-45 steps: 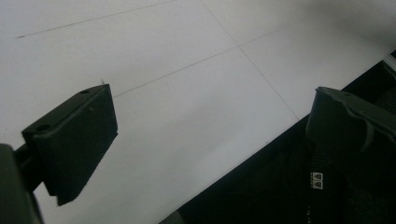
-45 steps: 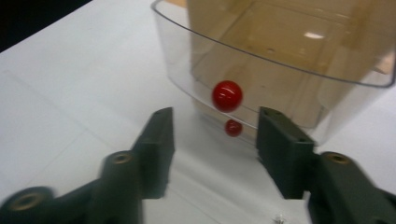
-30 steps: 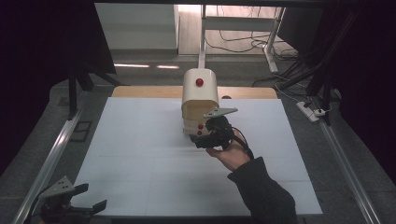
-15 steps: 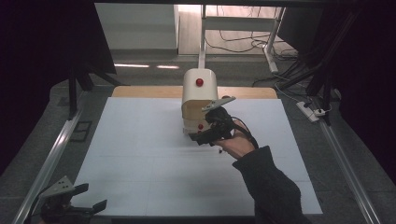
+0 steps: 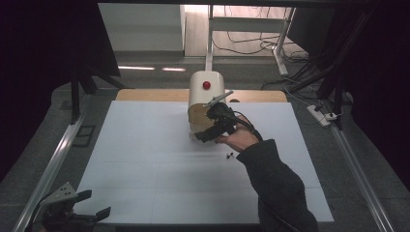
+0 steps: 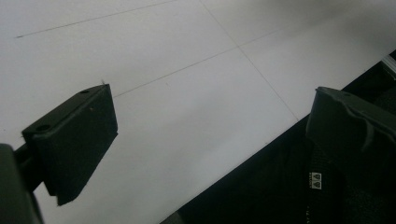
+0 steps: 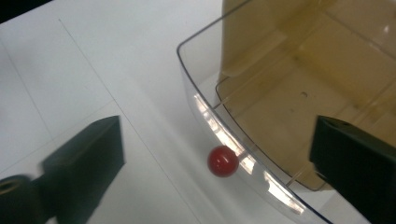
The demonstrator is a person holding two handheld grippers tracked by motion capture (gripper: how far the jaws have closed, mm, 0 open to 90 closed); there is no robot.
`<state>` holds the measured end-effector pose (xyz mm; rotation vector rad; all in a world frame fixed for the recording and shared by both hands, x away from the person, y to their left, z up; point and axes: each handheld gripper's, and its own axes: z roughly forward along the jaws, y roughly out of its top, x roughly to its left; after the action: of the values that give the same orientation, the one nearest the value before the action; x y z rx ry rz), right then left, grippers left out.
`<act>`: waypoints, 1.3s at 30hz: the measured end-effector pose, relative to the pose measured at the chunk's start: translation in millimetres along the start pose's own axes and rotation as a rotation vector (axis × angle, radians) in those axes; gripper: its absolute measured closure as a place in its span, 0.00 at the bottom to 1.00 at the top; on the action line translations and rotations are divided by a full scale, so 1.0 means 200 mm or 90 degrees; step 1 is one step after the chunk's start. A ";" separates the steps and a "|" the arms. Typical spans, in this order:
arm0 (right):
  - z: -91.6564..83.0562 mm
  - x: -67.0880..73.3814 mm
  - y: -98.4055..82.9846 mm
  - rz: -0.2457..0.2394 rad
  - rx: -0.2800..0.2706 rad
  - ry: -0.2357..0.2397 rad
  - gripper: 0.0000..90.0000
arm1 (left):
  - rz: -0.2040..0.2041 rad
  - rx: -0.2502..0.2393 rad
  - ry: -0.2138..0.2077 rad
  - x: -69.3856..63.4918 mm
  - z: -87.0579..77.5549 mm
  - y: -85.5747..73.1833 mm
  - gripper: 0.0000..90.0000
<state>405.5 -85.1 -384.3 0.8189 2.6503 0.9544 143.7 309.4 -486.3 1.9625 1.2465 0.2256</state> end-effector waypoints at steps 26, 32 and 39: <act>0.09 -0.01 0.02 -0.013 0.089 0.011 0.73 | 0.003 0.001 0.001 0.00 0.00 0.00 0.03; 0.08 0.02 -0.01 -0.031 0.085 0.012 0.74 | 0.002 0.001 0.001 0.00 0.00 0.00 0.03; 0.07 0.06 -0.04 -0.037 0.081 0.017 0.75 | 0.001 0.001 0.001 0.00 0.00 0.00 0.03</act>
<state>397.6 -77.2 -400.5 0.7555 2.7649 0.7962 143.6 308.9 -486.3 1.9653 1.2461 0.2277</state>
